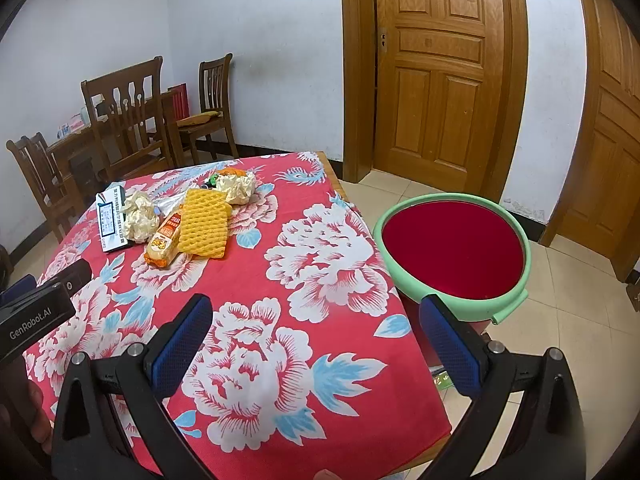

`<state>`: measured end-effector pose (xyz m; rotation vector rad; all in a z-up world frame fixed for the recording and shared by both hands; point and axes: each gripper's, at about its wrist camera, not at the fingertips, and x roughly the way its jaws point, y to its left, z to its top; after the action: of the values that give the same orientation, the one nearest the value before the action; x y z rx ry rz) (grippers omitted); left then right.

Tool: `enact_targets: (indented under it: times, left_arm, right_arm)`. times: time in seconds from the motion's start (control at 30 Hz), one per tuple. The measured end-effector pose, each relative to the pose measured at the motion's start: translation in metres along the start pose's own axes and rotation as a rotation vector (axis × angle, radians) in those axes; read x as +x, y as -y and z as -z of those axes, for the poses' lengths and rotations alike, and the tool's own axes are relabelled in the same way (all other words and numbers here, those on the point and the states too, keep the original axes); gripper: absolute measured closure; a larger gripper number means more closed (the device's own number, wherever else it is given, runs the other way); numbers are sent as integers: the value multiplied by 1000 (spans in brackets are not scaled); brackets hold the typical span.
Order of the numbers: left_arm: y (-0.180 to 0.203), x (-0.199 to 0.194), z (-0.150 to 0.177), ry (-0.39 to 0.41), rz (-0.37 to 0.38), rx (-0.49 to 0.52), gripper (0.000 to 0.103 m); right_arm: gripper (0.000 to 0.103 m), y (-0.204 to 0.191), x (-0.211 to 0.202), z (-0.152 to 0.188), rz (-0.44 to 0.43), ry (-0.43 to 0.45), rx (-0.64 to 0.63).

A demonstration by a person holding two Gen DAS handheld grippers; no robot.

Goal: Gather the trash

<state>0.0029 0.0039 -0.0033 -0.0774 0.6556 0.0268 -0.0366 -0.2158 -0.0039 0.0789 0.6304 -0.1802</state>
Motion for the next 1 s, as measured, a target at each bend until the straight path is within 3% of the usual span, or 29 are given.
enact_targets:
  times: [1.0]
  left_arm:
    - [-1, -1, 0, -1, -1, -3, 0]
  right_arm:
    - [2, 1, -1, 2, 2, -2, 1]
